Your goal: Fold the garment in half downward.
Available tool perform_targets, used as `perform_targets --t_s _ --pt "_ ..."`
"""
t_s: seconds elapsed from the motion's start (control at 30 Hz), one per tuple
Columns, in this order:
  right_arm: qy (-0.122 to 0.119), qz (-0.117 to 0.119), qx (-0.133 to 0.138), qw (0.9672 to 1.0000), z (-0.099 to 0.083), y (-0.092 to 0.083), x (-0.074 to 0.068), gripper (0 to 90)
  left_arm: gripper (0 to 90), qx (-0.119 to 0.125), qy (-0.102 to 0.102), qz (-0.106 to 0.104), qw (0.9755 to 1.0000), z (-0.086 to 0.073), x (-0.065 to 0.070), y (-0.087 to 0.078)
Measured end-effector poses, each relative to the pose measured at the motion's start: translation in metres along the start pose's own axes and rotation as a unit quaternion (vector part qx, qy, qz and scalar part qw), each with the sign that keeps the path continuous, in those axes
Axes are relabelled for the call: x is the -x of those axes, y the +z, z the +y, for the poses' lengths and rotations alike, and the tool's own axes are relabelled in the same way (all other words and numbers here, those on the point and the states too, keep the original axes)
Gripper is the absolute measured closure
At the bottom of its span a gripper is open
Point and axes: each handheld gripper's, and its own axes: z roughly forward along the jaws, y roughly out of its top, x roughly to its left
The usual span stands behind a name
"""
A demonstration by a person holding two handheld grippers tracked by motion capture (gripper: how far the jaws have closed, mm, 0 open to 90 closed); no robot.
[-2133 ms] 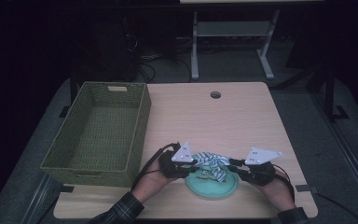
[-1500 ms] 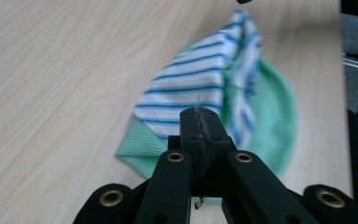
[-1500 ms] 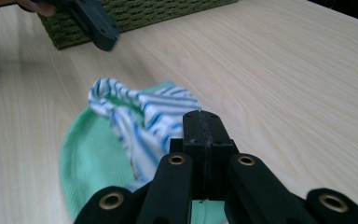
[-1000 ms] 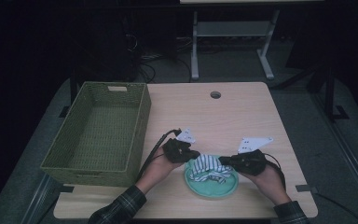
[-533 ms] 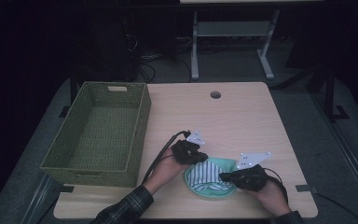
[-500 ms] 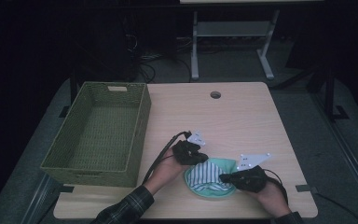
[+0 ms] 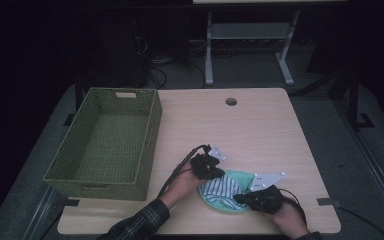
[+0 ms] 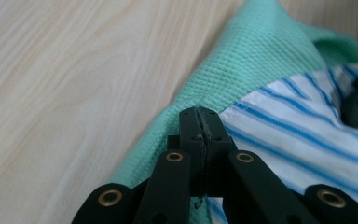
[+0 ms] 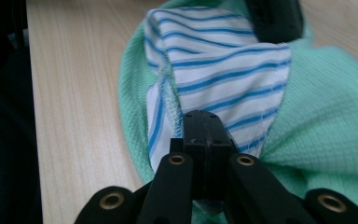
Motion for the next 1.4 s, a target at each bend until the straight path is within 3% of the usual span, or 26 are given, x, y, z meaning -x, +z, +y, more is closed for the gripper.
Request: perform_targets --t_s 0.13,0.2,0.23,0.37,0.5,0.6,0.73,0.8,0.9,0.97,1.0,1.17,1.4 --pt "-0.009 -0.001 0.003 1.0 0.006 0.001 -0.002 90.0 88.8 0.003 0.008 0.003 1.0 0.002 0.0 -0.007" --pt "-0.008 -0.003 0.019 0.9998 0.011 -0.003 0.001 90.0 88.8 0.018 -0.002 -0.001 0.9998 0.003 0.002 -0.013" --pt "-0.008 -0.01 0.024 0.9996 0.014 -0.005 0.004 90.0 88.8 0.02 0.007 0.003 0.9998 0.003 0.001 -0.017" --pt "-0.008 -0.044 0.04 0.9982 0.026 -0.01 0.021 90.0 88.8 0.029 0.005 0.02 0.9994 0.002 0.0 -0.023" --pt "0.01 -0.078 0.035 0.9963 0.025 -0.011 0.038 90.0 88.8 0.014 -0.004 0.024 0.9996 -0.003 -0.006 -0.02" --pt "0.021 -0.095 0.006 0.9953 0.019 -0.006 0.045 90.0 88.9 -0.009 0.0 0.029 0.9995 -0.006 -0.009 -0.013" --pt "0.027 -0.092 -0.007 0.9953 0.013 -0.003 0.048 90.0 89.7 -0.011 0.004 0.029 0.9995 -0.008 -0.008 -0.011" --pt "0.03 -0.09 -0.004 0.9954 0.01 -0.003 0.047 90.0 89.8 -0.019 0.017 0.031 0.9992 -0.008 -0.009 -0.013" --pt "0.03 -0.088 0.0 0.9957 0.011 -0.005 0.047 90.0 89.7 -0.008 0.002 0.027 0.9996 -0.008 -0.01 -0.012" --pt "0.028 -0.086 0.008 0.9959 0.014 -0.007 0.047 90.0 89.6 -0.01 0.008 0.023 0.9997 -0.007 -0.011 -0.015" --pt "0.028 -0.084 0.016 0.9959 0.015 -0.009 0.047 90.0 89.6 0.003 -0.005 0.021 0.9998 -0.007 -0.009 -0.015" --pt "0.035 -0.082 0.031 0.9956 0.023 -0.012 0.051 90.0 89.6 0.029 -0.013 0.001 0.9995 -0.005 -0.001 -0.028" --pt "0.031 -0.085 0.034 0.9953 0.036 -0.008 0.063 90.0 89.6 0.037 -0.004 -0.017 0.9992 -0.016 0.018 -0.043"
